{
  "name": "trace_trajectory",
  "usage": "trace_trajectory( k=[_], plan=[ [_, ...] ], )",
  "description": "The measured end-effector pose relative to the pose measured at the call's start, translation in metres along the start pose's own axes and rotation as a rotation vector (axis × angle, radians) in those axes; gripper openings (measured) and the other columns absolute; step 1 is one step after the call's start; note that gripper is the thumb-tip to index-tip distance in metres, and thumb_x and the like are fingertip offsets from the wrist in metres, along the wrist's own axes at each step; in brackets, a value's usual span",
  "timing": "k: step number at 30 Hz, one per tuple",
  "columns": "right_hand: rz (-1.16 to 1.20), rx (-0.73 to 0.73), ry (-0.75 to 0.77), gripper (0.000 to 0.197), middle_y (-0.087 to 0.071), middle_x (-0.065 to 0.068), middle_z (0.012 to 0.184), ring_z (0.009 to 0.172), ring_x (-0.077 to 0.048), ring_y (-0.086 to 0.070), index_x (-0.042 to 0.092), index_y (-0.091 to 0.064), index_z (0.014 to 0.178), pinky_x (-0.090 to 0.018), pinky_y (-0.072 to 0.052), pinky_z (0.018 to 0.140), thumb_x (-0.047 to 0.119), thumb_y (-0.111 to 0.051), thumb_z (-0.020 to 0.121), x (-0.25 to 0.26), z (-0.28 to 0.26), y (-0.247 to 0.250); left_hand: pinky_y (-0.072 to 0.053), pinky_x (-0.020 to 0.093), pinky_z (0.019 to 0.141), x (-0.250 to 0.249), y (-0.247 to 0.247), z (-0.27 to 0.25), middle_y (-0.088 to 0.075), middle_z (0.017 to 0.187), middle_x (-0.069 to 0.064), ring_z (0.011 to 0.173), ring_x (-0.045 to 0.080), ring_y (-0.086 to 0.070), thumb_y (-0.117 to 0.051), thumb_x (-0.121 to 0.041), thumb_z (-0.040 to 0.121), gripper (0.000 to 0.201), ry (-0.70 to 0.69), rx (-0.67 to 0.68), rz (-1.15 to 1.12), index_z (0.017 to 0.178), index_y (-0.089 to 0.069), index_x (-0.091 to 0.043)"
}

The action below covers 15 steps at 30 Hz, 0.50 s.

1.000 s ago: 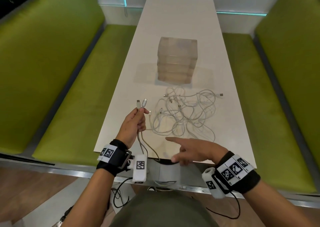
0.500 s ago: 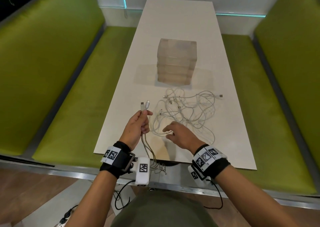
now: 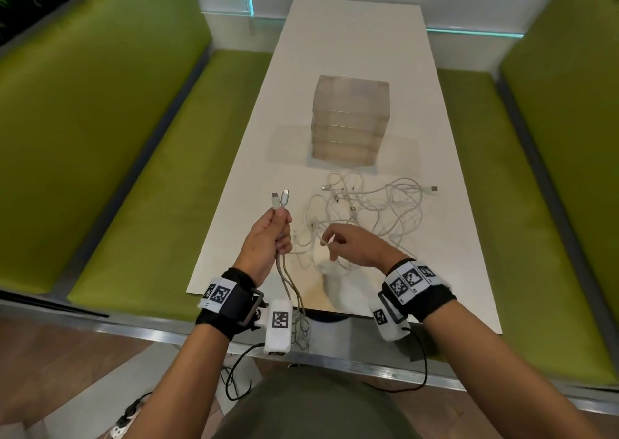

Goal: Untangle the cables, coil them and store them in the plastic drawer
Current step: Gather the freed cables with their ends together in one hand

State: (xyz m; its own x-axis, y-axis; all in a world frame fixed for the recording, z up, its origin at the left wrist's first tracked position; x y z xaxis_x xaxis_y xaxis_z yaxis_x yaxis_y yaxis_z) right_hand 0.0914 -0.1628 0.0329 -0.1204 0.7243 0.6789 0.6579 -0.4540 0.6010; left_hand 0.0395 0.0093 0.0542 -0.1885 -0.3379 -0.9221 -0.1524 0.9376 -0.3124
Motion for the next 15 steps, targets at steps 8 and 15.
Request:
trace_trajectory(
  k=[8,15],
  plan=[
    [0.186,-0.165,0.114,0.021,-0.064,0.006,0.063,0.061,-0.009,-0.054,0.024,-0.068,0.087,-0.030,-0.043,0.066,0.032,-0.051,0.096,-0.001,-0.011,0.029,-0.027,0.018,0.047,0.003,-0.003,0.004,-0.032,0.054,-0.009,0.046,0.006,-0.026,-0.034,-0.023,0.104,0.028,0.015,0.014,0.025,0.082,-0.048,-0.011],
    [0.520,-0.295,0.110,0.016,-0.059,-0.003,0.065,0.056,-0.010,-0.050,0.006,-0.062,0.097,-0.018,-0.040,0.056,0.005,-0.047,0.094,-0.001,-0.008,0.046,-0.023,0.021,0.049,0.007,0.002,0.004,-0.031,0.055,-0.008,0.047,0.008,-0.025,-0.038,-0.024,0.103,0.027,0.058,0.004,0.079,0.086,-0.053,-0.009]
  ],
)
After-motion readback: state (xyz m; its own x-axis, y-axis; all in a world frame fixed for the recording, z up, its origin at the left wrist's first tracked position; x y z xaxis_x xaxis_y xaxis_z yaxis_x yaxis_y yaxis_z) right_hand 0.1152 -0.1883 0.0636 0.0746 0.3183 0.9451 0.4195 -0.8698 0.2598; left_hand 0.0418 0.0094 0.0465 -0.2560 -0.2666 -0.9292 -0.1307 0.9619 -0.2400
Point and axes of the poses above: each hand's wrist, its own z-axis towards the middle knuckle, its own y-axis out of the back of the hand, x = y × z, the point moved 4 cm from there along z, towards the middle knuckle
